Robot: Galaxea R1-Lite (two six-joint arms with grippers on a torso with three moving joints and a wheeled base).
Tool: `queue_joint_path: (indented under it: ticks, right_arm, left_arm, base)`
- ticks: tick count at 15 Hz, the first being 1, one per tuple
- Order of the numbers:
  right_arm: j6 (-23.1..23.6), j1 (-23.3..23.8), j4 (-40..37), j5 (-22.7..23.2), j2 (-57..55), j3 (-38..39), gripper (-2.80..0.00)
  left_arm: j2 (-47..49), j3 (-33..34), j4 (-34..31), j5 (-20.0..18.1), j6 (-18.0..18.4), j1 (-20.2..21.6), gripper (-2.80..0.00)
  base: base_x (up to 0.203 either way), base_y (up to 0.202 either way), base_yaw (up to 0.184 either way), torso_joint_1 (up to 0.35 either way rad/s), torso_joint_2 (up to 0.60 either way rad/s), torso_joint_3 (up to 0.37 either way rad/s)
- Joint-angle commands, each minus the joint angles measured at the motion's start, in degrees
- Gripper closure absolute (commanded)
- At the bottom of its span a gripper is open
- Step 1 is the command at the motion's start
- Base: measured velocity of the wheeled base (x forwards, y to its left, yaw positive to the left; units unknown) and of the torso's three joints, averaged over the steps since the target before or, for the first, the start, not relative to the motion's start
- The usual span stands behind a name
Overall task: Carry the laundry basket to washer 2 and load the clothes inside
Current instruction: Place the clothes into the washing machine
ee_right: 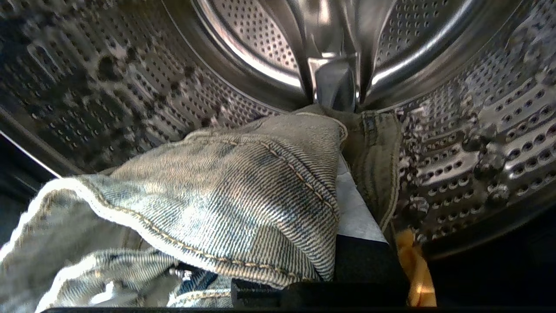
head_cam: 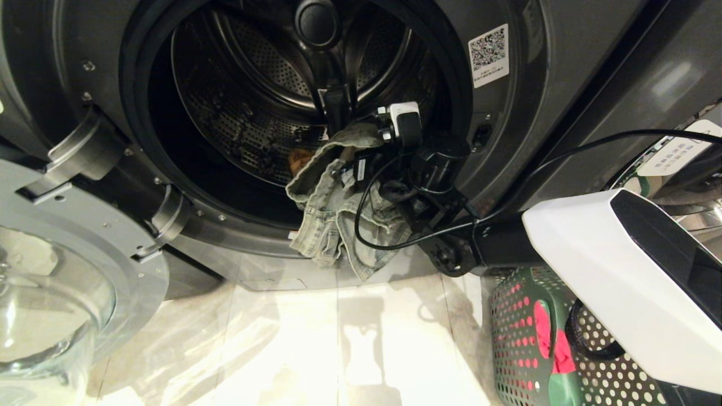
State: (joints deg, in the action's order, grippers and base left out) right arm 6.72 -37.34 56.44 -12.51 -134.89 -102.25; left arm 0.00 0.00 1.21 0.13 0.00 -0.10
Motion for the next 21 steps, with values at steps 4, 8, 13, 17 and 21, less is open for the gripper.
queue_joint_path:
  ticks: [4,8,13,17,21]
  right_arm:
    - [-1.3,0.86,-4.0,0.03,-1.59,-0.56,-2.8]
    - [-3.76,0.86,-4.18,0.62,-1.38,0.18,-2.8]
    - [-5.27,0.79,-5.91,3.51,1.99,3.73,-2.8]
    - [-7.58,0.29,-6.87,9.21,4.43,6.72,-2.8]
    - [-8.51,0.16,-6.87,13.56,7.08,9.25,-2.8]
  left_arm:
    - [0.09,0.35,0.02,0.03,0.0,-0.06,0.0]
    - [0.09,0.35,0.02,0.04,0.0,0.01,0.0]
    - [0.09,0.35,0.02,0.04,0.0,0.01,0.0]
    - [0.09,0.35,0.02,0.04,0.0,-0.06,0.0]
    - [0.09,0.35,0.02,0.04,0.0,0.01,0.0]
  base:
    - [0.0,0.0,0.0,0.0,0.0,0.0]
    - [0.0,0.0,0.0,0.0,0.0,0.0]
    - [0.0,0.0,0.0,0.0,0.0,0.0]
    - [0.0,0.0,0.0,0.0,0.0,0.0]
    - [0.0,0.0,0.0,0.0,0.0,0.0]
